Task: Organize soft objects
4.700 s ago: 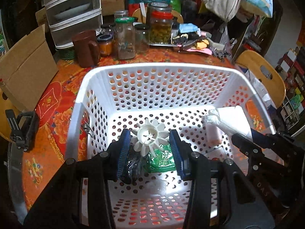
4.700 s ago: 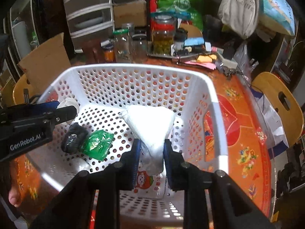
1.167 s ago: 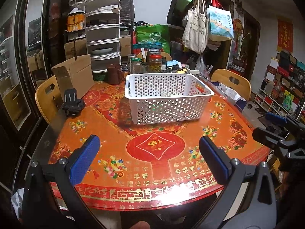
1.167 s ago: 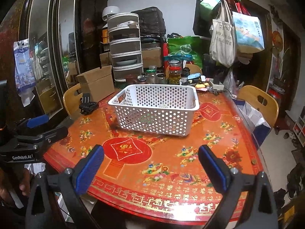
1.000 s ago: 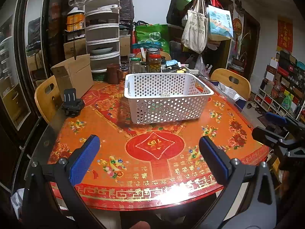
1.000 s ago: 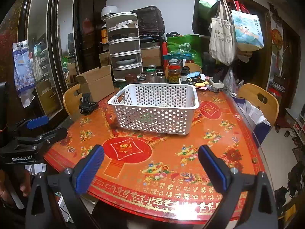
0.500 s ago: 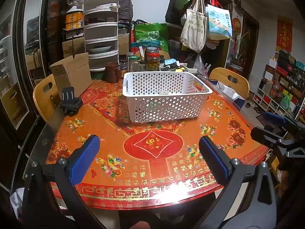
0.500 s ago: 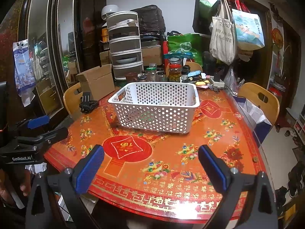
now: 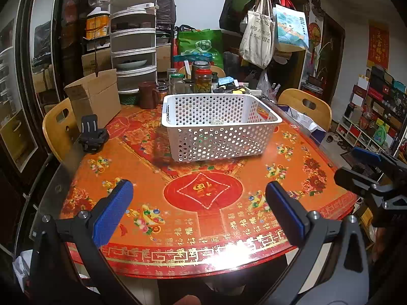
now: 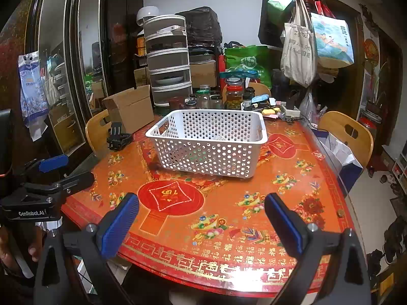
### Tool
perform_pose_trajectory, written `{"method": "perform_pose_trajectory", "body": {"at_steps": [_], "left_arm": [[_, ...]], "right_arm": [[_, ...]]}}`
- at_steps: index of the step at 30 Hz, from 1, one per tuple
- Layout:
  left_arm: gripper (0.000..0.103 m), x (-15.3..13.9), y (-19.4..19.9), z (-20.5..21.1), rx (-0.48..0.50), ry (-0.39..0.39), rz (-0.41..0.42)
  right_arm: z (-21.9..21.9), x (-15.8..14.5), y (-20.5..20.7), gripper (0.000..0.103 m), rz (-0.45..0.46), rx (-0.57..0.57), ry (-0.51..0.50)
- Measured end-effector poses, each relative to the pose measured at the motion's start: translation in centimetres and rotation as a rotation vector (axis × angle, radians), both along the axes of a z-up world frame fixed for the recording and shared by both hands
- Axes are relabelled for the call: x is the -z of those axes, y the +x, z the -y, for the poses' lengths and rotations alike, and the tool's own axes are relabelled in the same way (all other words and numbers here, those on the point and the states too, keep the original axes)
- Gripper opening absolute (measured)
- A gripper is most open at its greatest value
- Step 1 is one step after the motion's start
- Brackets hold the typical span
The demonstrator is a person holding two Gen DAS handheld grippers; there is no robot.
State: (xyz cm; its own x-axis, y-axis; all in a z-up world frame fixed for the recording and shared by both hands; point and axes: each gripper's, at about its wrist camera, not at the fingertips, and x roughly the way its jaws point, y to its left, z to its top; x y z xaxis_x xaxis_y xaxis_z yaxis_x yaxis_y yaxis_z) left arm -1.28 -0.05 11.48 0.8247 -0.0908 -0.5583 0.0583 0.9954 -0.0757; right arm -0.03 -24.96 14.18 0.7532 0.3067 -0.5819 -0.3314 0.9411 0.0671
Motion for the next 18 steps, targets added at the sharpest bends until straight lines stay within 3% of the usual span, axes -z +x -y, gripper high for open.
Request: {"method": "perform_pose_trajectory", "body": {"at_steps": [18], "left_arm": [[0.103, -0.04, 0.03, 0.07, -0.001, 0.001, -0.001]], "right_arm": [[0.0, 0.0, -0.03, 0.099, -0.001, 0.001, 0.001]]}}
